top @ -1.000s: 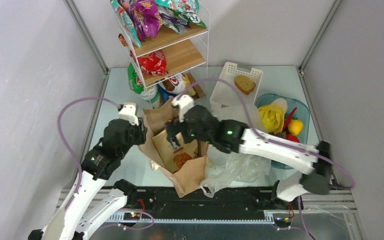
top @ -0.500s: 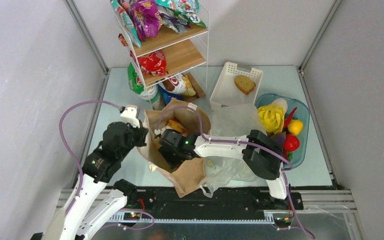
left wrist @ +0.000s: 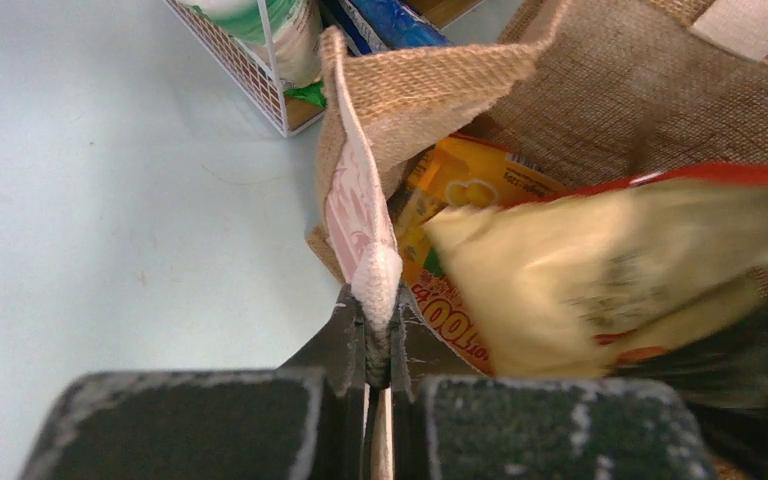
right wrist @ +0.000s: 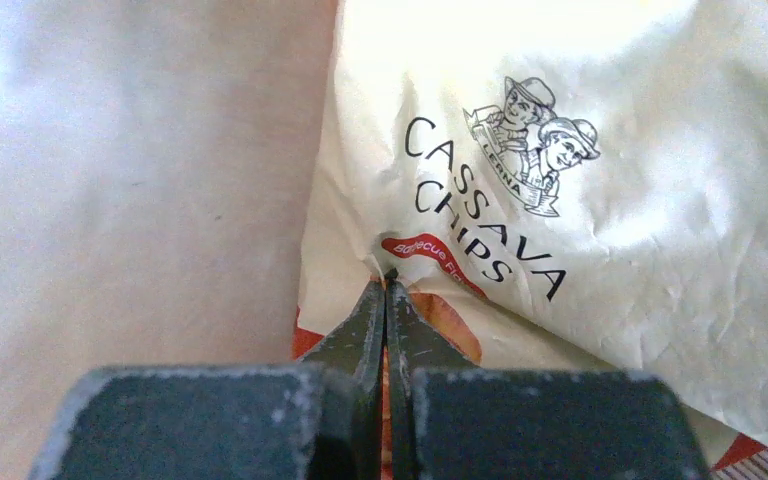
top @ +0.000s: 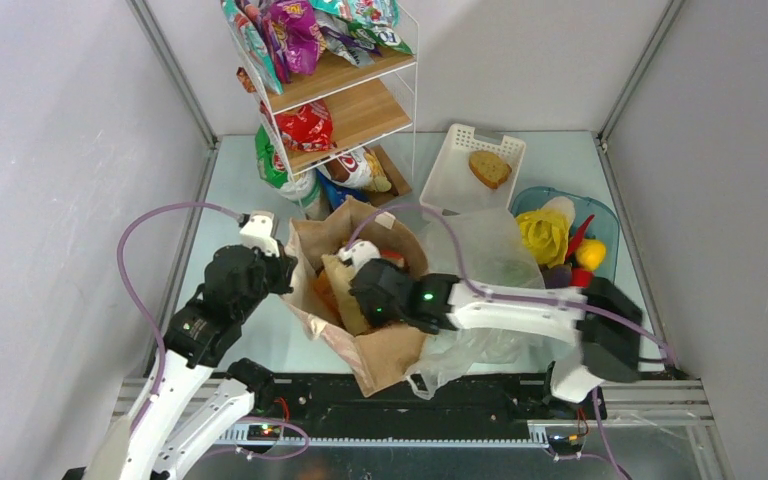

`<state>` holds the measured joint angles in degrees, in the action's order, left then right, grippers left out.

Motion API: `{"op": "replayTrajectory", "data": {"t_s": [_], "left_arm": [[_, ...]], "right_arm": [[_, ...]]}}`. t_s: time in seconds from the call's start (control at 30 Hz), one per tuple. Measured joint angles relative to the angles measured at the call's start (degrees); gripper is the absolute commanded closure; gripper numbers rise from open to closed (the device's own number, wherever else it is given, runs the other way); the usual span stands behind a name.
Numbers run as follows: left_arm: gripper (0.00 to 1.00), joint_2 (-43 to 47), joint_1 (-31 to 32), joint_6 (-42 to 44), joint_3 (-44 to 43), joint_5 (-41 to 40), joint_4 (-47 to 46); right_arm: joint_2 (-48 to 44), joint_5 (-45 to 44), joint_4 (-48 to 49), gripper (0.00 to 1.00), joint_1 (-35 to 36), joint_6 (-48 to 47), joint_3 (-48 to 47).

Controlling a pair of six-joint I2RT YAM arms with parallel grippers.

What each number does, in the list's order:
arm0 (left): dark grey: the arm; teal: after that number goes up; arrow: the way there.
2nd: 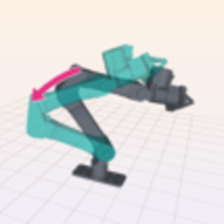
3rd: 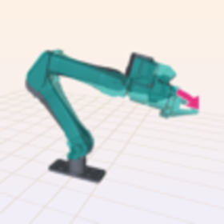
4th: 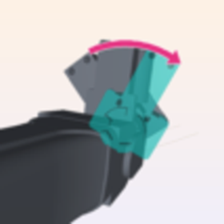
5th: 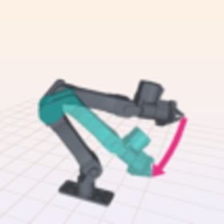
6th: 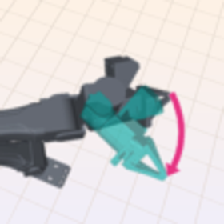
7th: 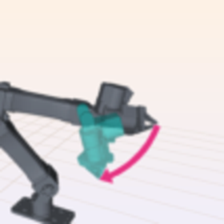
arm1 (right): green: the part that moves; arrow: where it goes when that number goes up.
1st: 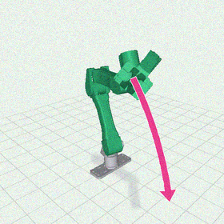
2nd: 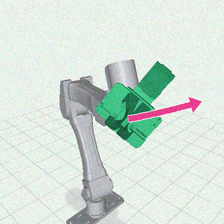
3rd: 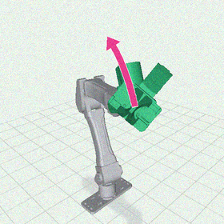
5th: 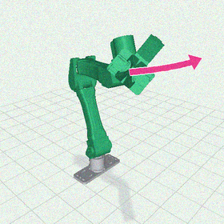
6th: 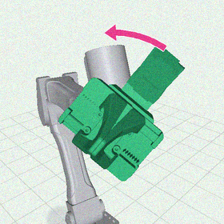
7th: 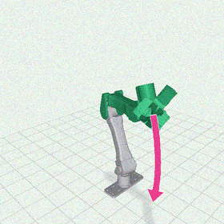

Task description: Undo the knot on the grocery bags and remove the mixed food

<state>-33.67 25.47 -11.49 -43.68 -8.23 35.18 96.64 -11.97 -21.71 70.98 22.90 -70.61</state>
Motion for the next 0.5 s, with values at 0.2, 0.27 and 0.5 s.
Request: {"op": "replayTrajectory", "data": {"t_s": [0.2,0.27,0.5], "left_arm": [[1.0,1.1,0.0,0.0,0.8,0.1,0.0],[1.0,1.1,0.0,0.0,0.8,0.1,0.0],[1.0,1.1,0.0,0.0,0.8,1.0,0.0]], "right_arm": [[-25.5,-0.4,7.7,1.0,-2.1,-2.3,8.9],[-34.3,0.1,13.0,1.0,-3.4,-3.6,11.3],[-51.5,0.7,25.3,1.0,-6.4,-7.5,16.0]]}}
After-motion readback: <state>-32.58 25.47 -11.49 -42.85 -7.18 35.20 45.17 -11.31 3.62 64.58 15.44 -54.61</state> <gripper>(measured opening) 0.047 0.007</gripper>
